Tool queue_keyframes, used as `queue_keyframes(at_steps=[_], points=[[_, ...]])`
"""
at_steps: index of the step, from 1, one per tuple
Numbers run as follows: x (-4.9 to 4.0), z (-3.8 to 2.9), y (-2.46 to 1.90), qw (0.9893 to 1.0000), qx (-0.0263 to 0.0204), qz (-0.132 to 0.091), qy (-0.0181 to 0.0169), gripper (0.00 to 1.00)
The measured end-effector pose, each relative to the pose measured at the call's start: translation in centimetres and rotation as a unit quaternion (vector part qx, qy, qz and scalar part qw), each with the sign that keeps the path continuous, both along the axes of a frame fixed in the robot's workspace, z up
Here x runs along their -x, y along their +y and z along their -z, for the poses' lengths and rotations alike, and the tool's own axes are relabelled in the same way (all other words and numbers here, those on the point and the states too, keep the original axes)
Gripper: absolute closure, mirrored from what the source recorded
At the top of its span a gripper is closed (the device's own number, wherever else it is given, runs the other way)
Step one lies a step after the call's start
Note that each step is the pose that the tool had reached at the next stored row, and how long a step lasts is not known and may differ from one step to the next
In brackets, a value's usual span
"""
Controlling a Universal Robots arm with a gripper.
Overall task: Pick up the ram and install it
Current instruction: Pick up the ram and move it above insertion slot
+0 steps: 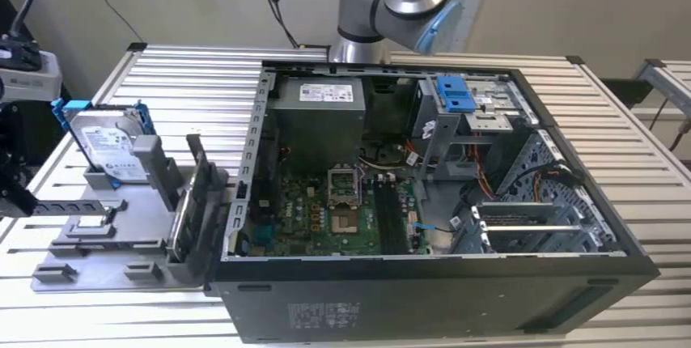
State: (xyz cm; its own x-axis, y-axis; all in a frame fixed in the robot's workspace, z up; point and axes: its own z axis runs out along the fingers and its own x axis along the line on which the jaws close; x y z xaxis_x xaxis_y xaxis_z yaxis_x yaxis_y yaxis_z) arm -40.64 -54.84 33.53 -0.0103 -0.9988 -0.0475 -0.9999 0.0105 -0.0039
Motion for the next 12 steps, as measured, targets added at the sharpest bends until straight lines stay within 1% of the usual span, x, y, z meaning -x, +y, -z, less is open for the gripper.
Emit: queue_keyframes(at_steps=[12], points=[[0.00,-2.24,0.00,1.0000,0.0001,0.000,0.0000,0.86]])
